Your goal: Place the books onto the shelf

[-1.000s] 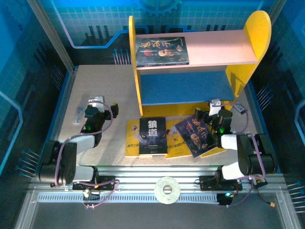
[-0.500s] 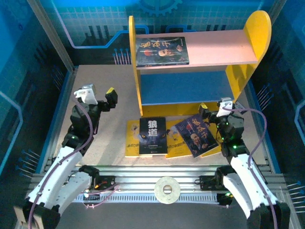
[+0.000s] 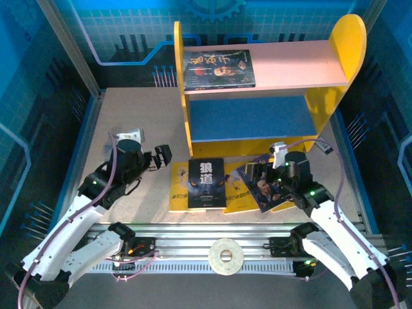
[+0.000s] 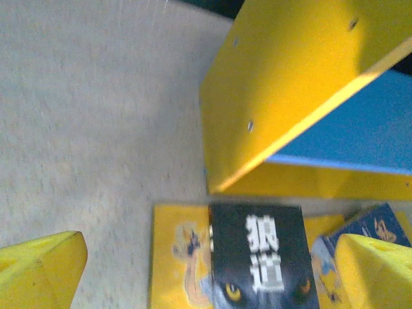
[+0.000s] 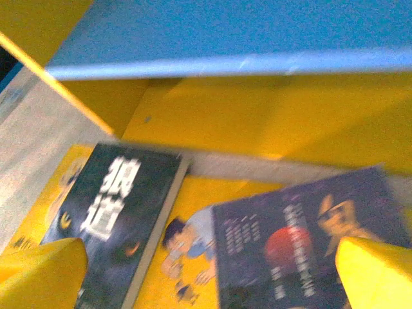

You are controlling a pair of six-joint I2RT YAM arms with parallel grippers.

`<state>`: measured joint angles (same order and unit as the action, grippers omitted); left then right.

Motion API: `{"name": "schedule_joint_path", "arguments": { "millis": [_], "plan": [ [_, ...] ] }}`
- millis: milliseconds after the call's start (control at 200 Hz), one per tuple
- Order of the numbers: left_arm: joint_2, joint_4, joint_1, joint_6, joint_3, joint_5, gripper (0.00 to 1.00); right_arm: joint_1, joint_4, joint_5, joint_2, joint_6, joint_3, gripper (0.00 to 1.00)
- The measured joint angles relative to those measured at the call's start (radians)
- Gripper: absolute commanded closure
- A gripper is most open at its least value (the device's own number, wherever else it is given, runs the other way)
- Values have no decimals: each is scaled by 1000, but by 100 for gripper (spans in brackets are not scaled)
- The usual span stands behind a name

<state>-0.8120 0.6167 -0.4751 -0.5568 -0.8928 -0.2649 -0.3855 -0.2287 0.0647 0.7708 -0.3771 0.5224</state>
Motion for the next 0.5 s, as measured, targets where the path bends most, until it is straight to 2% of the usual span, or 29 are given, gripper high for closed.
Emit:
{"name": "schedule_joint_path", "arguments": {
  "millis": [180, 270, 365, 500],
  "plan": [
    [-54, 82, -96, -165, 90, 47, 2, -166, 26, -3, 131, -129, -24, 12],
    [-96, 85, -134, -226, 142, 78, 2, -249, 44, -1, 227, -166, -23, 20],
    [-147, 50, -154, -266, 199, 132, 2, -293, 53, 17, 341, -179, -10, 29],
    [-235, -2, -183, -291, 224, 193, 2, -322, 58, 34, 497, -192, 56, 35]
  ]
}}
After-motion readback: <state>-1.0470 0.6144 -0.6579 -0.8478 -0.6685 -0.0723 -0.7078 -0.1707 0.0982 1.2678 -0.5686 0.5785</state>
